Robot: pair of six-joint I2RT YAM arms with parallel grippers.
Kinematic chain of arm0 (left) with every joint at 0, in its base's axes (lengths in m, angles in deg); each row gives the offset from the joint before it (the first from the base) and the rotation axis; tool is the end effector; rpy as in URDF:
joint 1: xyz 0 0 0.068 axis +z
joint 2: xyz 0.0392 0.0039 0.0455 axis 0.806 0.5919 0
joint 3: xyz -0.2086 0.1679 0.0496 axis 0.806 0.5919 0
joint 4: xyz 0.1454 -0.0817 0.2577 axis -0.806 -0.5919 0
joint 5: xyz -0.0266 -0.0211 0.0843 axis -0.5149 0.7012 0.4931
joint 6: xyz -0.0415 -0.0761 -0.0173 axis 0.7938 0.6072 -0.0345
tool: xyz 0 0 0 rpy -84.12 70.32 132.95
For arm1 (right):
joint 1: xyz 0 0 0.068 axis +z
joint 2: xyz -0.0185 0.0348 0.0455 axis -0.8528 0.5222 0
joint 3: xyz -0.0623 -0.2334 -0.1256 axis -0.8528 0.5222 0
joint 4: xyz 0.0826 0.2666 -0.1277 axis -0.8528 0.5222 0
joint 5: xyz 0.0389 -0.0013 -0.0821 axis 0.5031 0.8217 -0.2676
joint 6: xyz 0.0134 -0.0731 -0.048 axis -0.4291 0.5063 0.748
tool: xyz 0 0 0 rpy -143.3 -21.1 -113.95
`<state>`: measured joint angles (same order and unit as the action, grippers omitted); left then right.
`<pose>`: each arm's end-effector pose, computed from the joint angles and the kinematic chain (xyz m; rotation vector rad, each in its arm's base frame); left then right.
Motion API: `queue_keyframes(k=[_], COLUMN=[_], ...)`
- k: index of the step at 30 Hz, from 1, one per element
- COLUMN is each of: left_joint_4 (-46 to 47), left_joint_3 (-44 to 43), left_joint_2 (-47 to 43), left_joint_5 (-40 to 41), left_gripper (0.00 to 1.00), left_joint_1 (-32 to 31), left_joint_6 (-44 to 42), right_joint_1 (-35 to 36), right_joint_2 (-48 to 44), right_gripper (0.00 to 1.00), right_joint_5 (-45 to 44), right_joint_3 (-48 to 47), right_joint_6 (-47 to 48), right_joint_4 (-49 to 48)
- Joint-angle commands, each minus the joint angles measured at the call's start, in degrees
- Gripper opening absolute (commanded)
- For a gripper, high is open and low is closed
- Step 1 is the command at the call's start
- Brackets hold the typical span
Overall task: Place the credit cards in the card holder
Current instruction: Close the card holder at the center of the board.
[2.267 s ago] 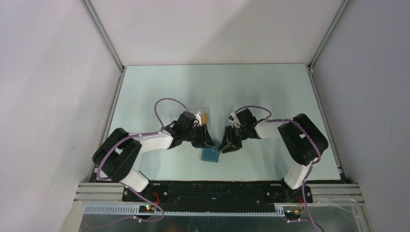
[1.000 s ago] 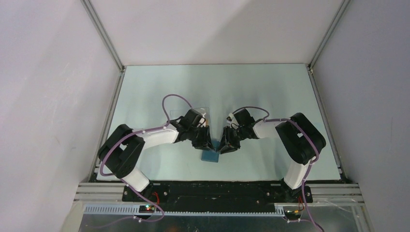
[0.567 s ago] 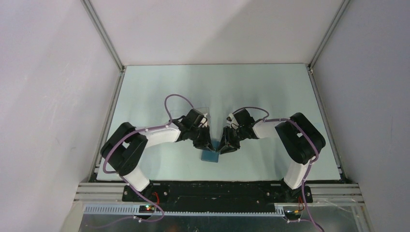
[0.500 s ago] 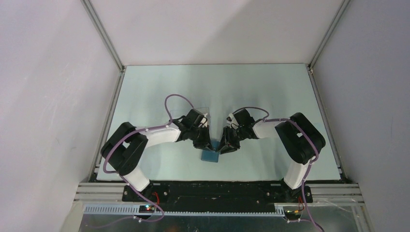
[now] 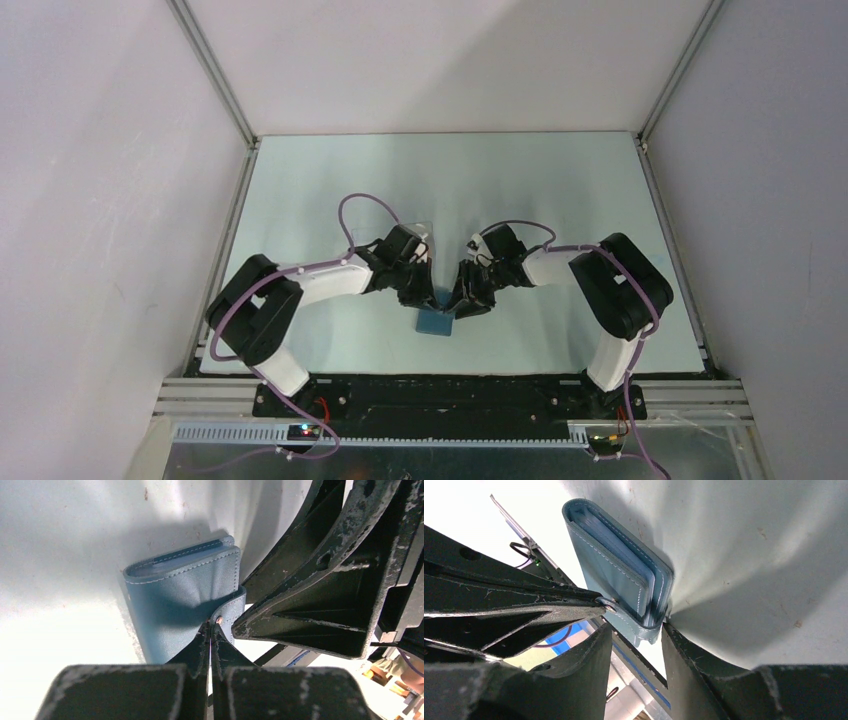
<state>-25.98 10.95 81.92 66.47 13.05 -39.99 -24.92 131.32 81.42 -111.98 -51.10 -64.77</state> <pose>0.2543 -0.2559 0.0867 0.1648 2.8126 -0.9179 0.2683 0.2420 0.0458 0.0826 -2.8016 -1.3097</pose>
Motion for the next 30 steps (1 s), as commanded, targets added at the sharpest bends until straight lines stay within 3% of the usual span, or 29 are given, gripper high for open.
queue_keyframes(k=[1,30], left_joint_4=[-2.60,-16.38], left_joint_3=[-1.66,-7.21], left_joint_2=[-2.94,3.99], left_joint_5=[3.26,13.42], left_gripper=[0.00,0.00], left_joint_1=[-0.34,-2.51], left_joint_6=[-1.42,-0.11], right_joint_1=[0.33,8.44], right_joint_2=[0.04,8.70], right_gripper=[0.47,0.41], right_joint_5=[-3.81,-24.02], right_joint_3=[-1.13,-10.55], right_joint_6=[1.17,7.30], right_joint_4=[1.11,17.88])
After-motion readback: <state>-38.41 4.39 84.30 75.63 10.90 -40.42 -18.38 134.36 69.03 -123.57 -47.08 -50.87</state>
